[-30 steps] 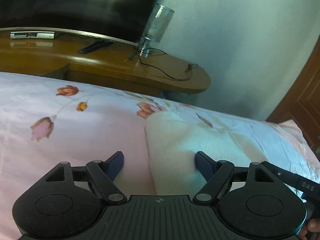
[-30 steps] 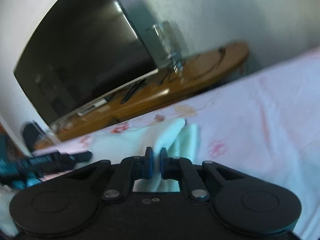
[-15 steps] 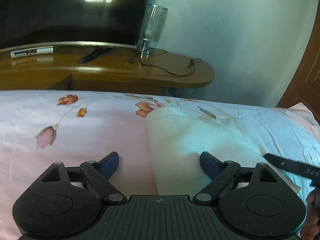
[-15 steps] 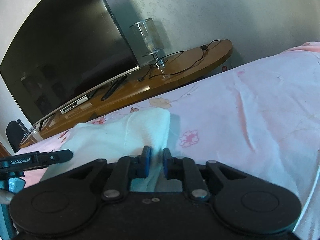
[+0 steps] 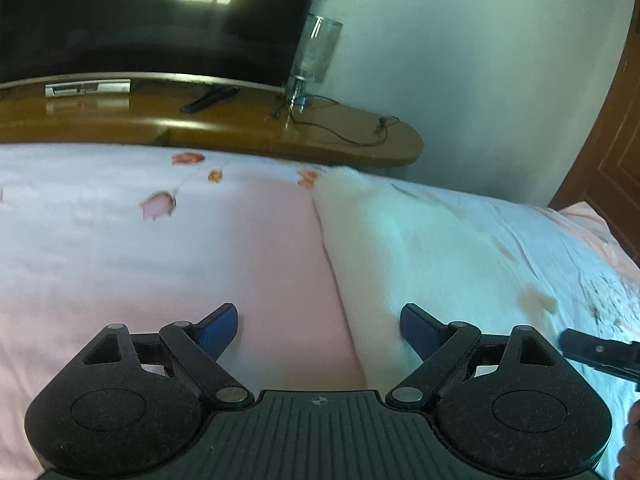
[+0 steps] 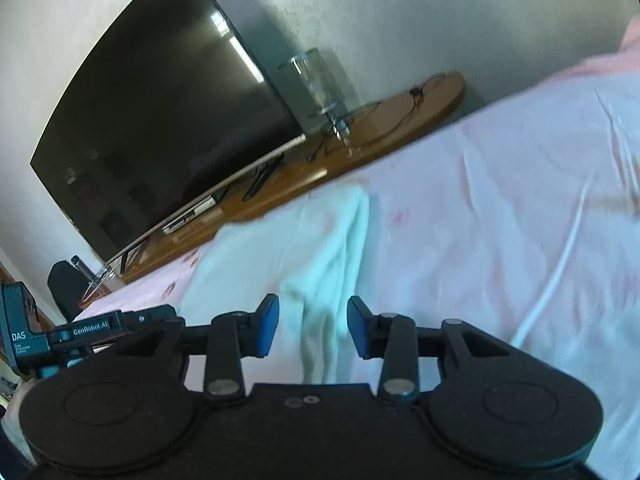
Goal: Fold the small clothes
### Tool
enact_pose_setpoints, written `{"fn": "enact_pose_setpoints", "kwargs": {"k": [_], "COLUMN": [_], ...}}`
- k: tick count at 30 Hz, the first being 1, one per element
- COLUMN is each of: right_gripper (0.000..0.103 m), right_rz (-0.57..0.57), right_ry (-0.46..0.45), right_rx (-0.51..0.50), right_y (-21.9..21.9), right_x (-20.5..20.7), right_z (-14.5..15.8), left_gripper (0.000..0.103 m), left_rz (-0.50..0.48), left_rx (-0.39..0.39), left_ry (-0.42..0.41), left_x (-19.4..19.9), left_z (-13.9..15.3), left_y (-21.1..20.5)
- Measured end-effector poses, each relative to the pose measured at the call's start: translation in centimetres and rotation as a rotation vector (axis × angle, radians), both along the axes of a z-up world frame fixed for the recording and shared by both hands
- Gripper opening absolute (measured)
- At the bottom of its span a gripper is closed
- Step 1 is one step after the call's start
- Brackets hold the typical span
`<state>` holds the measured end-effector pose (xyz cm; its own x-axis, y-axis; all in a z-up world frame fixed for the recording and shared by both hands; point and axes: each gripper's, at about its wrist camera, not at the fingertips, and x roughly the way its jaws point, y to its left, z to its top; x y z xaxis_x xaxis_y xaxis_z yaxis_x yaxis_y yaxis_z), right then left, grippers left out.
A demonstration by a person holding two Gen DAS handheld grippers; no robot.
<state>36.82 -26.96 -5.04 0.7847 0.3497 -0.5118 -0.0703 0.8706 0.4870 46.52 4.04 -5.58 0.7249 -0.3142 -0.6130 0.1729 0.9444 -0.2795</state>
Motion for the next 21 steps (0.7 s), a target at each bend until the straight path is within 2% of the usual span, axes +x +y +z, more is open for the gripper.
{"fn": "enact_pose_setpoints", "kwargs": {"k": [1, 5, 7, 10, 12, 13, 14, 15, 17, 21], "right_gripper": [0.034, 0.033, 0.032, 0.032, 0.032, 0.03, 0.017, 0.012, 0.008, 0.007], "right_rz": [-0.001, -0.026, -0.025, 0.009, 0.033, 0.044, 0.058, 0.073, 0.088, 0.074], "right_ry": [0.004, -0.008, -0.011, 0.061, 0.074, 0.08, 0.086, 0.086, 0.079, 0.072], "right_rx": [0.005, 0.039, 0.015, -0.016, -0.054, -0.074, -0.094, -0.123, -0.168, -0.159], "right_y": [0.2, 0.7, 1.3, 2.1, 2.9, 3.4, 3.8, 4.3, 4.8, 3.9], "right_x": [-0.2, -1.2, -1.9, -1.6, -1.2, -0.9, -0.8, -0.7, -0.7, -1.6], "right_z": [-0.3, -0.1, 0.3, -0.3, -0.4, -0.2, -0.1, 0.0, 0.6, 1.6], "left_gripper": [0.088, 0.088, 0.088, 0.088, 0.088, 0.088, 0.088, 0.088, 0.088, 0.088], "left_rz": [-0.006, -0.018, -0.018, -0.016, -0.012, -0.012, -0.012, -0.011, -0.013, -0.033], "left_rx": [0.01, 0.044, 0.055, 0.063, 0.067, 0.071, 0.074, 0.076, 0.074, 0.083], "left_ry": [0.002, 0.022, 0.018, 0.017, 0.019, 0.02, 0.022, 0.025, 0.035, 0.046], "left_x": [-0.5, -1.4, -1.8, -2.1, -2.2, -2.2, -2.2, -2.1, -2.2, -2.9], "left_z": [-0.1, -0.7, -0.8, -0.9, -0.8, -0.8, -0.7, -0.7, -0.5, -0.2], "left_y": [-0.2, -1.0, -1.3, -1.5, -1.6, -1.7, -1.8, -1.8, -1.9, -2.0]}}
